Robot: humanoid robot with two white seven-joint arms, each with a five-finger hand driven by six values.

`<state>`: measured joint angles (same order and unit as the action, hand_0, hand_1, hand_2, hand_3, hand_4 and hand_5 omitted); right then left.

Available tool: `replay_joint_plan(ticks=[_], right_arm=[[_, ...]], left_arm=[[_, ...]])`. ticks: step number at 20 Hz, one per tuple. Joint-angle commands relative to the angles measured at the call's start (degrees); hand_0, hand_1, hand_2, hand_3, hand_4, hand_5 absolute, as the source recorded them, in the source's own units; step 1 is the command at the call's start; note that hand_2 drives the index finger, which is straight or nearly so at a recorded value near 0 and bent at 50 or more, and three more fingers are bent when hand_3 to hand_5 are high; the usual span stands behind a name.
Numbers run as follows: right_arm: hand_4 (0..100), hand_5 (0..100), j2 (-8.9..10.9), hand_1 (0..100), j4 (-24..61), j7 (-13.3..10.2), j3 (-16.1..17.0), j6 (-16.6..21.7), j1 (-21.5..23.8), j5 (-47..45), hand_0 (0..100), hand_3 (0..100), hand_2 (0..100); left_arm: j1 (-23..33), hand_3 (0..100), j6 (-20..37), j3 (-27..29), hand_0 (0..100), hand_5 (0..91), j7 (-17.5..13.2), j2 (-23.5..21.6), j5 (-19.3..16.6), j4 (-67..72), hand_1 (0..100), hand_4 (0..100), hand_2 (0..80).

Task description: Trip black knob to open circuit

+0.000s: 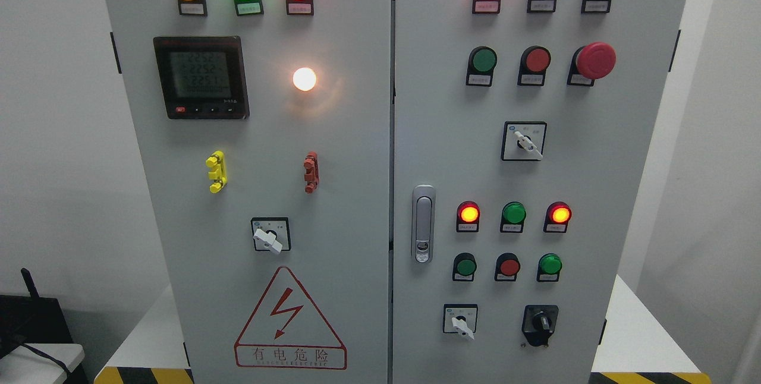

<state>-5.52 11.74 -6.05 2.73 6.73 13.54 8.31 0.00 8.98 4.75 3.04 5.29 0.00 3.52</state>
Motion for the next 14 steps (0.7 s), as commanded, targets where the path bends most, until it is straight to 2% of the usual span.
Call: replay_joint_plan(ticks=[1, 11, 14], right_arm=[[14, 30, -0.54, 37, -0.14, -0.01, -0.01, 0.12, 0.17, -0.05, 17, 1, 0], [15, 30, -0.81, 37, 1.7, -0.54, 0.17, 1.0, 0.96, -0.14, 17, 2, 0], [16, 29, -0.55, 38, 8.97, -0.63, 0.08, 3.37, 5.6, 0.12, 17, 3, 0]], left_arm=[[-0.44, 0, -0.02, 0.0, 12, 0.0, 0.04, -0.01, -1.93, 0.0, 39, 0, 0.0], [-0.44, 0, -0.02, 0.0, 12, 0.0, 0.04, -0.01, -1.84, 0.0, 39, 0, 0.0], [-0.44, 0, -0.02, 0.0, 12, 0.0, 0.04, -0.01, -1.93, 0.0, 39, 0, 0.0]])
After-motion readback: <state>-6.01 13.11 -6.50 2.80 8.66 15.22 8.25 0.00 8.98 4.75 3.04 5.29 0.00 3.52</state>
